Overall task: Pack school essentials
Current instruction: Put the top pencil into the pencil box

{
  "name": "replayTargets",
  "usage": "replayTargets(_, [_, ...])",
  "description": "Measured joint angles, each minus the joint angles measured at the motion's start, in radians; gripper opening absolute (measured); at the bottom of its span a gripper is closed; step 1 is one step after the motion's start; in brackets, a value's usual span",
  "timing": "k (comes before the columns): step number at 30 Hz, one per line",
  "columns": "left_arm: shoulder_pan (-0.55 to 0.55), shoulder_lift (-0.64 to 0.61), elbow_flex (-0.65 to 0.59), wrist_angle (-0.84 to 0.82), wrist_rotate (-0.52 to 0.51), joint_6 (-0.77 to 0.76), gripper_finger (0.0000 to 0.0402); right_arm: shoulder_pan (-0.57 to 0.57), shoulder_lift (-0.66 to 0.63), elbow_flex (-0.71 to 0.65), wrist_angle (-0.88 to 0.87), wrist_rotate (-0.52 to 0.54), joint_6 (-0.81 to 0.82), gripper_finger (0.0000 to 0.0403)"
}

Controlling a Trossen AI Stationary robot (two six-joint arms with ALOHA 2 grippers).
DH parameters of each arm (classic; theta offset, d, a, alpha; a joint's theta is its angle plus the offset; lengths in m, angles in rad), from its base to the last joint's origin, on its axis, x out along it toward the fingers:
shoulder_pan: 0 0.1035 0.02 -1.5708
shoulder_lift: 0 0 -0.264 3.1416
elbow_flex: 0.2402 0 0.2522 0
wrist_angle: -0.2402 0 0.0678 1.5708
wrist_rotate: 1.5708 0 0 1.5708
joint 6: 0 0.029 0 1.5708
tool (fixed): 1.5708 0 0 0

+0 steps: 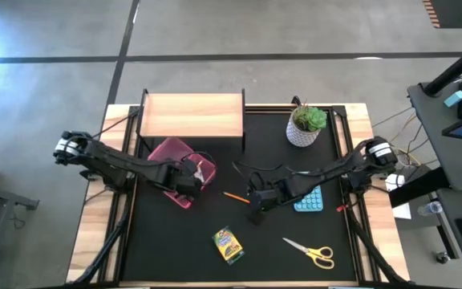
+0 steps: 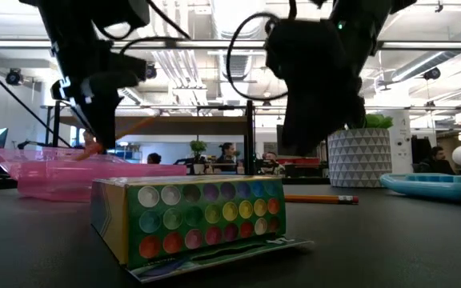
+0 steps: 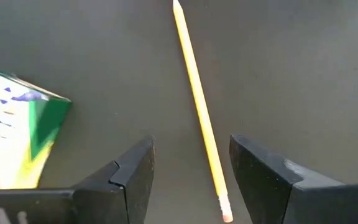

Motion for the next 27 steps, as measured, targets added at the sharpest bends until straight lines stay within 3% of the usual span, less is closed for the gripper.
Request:
replayTargets(14, [0.000, 0.054, 0.002, 0.009, 0.018, -0.006, 0.0021, 0.000, 0.046, 0.002, -0.008, -0.015, -0.045, 0.0194])
replayTargets(22, [0.000, 0.051, 0.004, 0.007, 0.029, -0.006, 0.0099, -0.002, 0.046, 0.002, -0.066, -0.016, -0.073, 0.0194])
replayTargets(27, [0.000, 0.051, 0.020, -0.006, 0.103, 0.019, 0.0146, -0.003, 0.064, 0.002, -0.121, -0.016, -0.082, 0.0194])
